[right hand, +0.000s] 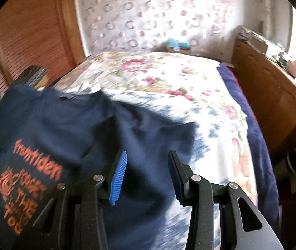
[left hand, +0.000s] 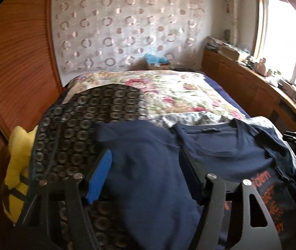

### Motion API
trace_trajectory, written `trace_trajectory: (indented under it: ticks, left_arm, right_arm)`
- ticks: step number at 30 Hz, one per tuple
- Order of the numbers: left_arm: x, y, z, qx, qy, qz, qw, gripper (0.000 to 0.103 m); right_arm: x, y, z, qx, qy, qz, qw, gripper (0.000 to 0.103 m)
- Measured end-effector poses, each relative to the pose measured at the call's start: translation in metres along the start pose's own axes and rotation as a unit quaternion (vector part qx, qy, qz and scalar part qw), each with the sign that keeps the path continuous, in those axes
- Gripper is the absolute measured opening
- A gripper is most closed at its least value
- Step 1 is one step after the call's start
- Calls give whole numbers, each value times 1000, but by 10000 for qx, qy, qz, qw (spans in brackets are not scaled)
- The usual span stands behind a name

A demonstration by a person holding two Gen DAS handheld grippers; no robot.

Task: Fold small clothes
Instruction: 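Open the right gripper and release the folded side, then close both grippers on the shirt's hem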

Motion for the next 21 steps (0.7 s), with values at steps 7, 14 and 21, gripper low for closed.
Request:
trace_trajectory:
  ticks: [7,14,21]
  left_arm:
    - [14,-2,26,-205,-129,104,9997,68]
    - [26,2,32,-289,-87,268,9992,57]
    - [34,0,33,-294,-15,411,9987,53]
  right_arm:
    - [28,-3,-25,239,170,180,9994,42]
    - [46,-5,-18,221,132,349,9991,42]
    - [47,-6,-20,88,152,305,9994,50]
Point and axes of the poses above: each gripper's, at about its wrist camera, not at the fingertips, and x roughly the way its jaws point, z to its left, y to its underside, the point moved 10 cm from there along x, roughly the way its jaws point, and after that the axes turned 4 degrees about z, right-handed, at the moved point
